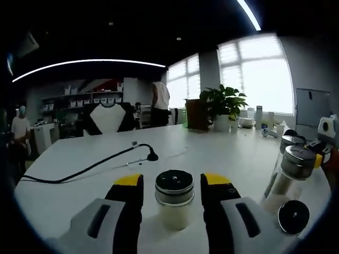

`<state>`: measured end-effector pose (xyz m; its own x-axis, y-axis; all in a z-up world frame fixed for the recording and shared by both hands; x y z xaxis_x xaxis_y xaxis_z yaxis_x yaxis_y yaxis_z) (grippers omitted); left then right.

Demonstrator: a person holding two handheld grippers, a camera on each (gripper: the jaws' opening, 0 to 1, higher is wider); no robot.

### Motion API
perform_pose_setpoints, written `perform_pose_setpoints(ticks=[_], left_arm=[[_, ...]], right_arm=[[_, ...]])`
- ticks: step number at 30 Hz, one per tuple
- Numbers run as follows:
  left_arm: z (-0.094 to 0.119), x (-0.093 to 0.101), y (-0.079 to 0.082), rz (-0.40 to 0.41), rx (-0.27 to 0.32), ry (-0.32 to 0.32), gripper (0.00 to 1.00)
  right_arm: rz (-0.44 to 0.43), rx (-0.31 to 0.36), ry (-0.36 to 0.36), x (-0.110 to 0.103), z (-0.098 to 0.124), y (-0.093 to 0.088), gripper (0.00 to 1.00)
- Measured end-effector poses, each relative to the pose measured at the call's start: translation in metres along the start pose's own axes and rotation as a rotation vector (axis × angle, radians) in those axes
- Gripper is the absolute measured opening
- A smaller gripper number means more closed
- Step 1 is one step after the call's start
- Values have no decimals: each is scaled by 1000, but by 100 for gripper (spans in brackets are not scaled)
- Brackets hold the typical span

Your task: Rotate the seasoning bottle until the label or dispensing opening points toward the visible target arrow and the bottle remains upright within the marked orientation range

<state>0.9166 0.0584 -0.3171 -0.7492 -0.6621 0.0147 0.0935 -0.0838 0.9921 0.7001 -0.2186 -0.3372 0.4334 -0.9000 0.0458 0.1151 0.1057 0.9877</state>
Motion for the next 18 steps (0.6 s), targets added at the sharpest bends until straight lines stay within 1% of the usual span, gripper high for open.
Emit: perform_pose_setpoints(ticks=[5,9,10,11,14,16,18], left_arm=[[-4,-2,0,-1,10,5,44],[-7,-2,0,0,-3,-6,41],[-7,-1,-2,46,-4,-15,41],[-8,0,-1,63,1,-22,42],[-10,0,-1,-29,-34,0,40],[-12,3,-1,-17,-30,-16,38],[-11,3,-1,-18,-28,-18,37]], right_arm=[[-8,-2,-17,3,3,-1,22],[-8,0,-16,3,3,-2,22],[-8,0,-16,3,3,-2,22],[-10,0,-15,3,3,-2,22],[-12,1,-15,2,2,-3,22],[-12,3,-14,2,2,-3,22],[-11,1,-17,3,3,-3,22]])
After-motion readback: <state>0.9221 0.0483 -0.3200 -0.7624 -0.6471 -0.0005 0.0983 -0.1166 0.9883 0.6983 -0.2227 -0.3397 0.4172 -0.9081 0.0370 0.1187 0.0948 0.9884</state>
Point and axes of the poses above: the point that each gripper's makers call its tool centre point, and the gripper's own axes: z roughly backward along the fingers, x roughly to its right, y roughly out of its top, the point moved 6 cm from there along z, roughly backward along the fingers, and after that the axes turned 9 degrees about -y, right-handed, at the moved point
